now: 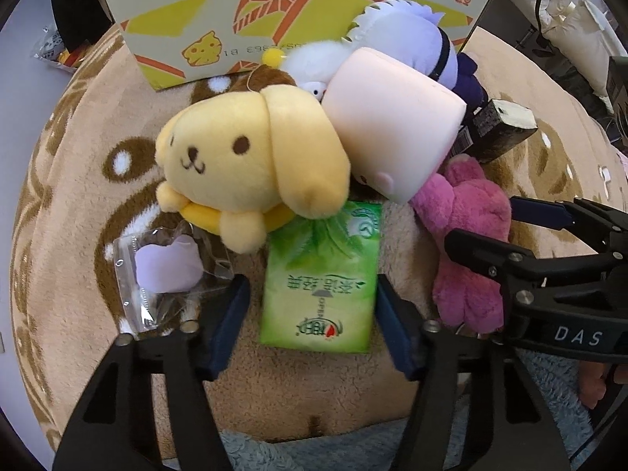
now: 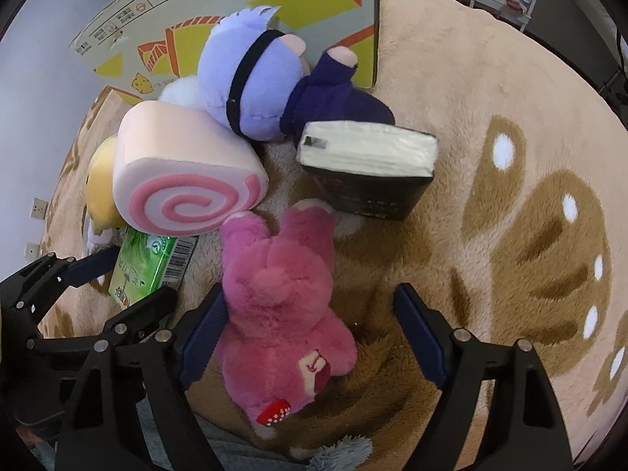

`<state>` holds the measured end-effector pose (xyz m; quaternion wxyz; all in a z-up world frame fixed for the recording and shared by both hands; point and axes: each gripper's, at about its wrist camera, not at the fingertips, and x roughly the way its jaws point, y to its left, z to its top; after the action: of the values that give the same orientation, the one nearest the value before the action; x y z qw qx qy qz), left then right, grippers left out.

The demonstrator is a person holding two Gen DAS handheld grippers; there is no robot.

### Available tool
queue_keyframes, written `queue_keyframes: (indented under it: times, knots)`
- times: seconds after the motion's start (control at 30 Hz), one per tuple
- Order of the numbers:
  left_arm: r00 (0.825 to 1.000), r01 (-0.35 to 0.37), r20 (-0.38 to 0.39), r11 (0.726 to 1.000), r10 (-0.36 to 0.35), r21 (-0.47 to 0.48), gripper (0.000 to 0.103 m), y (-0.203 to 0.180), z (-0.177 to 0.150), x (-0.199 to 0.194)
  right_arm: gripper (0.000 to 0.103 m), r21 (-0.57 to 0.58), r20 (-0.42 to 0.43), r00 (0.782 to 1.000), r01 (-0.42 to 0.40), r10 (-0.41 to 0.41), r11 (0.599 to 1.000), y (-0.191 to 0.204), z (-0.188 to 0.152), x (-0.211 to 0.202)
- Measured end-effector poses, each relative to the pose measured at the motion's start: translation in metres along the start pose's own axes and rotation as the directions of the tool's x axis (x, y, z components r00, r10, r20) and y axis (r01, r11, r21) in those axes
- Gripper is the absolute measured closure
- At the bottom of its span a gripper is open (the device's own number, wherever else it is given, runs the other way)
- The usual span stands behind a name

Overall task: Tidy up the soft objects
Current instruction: 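Close the left tool on the green tissue pack while the right tool closes on the pink bear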

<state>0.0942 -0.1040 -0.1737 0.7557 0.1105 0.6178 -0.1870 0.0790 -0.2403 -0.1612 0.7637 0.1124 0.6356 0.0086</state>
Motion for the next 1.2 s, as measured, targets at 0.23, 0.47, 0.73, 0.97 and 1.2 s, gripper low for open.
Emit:
queue_keyframes:
  times: [0.23,0.47,0.73,0.97,1.2]
  knots:
    - [1.000,0.009,0.003,1.000,-0.009,-0.012,0.050,0.003,0.003,0.001,0.056,-0.035,0.010,0.998,-0.066,0.066,0.997,0.012,-0.001,-0.002]
    - [1.000,-0.008,0.013,1.000,0.008,-0.014,0.050,0.009,-0.004,-0.007,0.060,-0.035,0.038,0.998,-0.055,0.057,0.998,0.012,-0.001,-0.007]
    - [0.998,-0.021,0.060,1.000,0.022,-0.019,0.050,0.006,-0.014,-0.022,0.061,-0.051,0.149,0.989,0.004,0.004,0.999,0.014,-0.005,-0.032]
    - [0.990,-0.042,0.136,0.999,0.046,-0.030,0.051,-0.001,-0.021,-0.051,0.061,-0.066,0.224,0.975,0.005,0.010,0.998,0.015,-0.008,-0.050]
    - [0.976,-0.039,0.211,0.996,0.054,-0.075,0.051,0.005,-0.030,-0.077,0.061,-0.109,0.319,0.948,0.021,0.015,0.994,0.022,-0.018,-0.073]
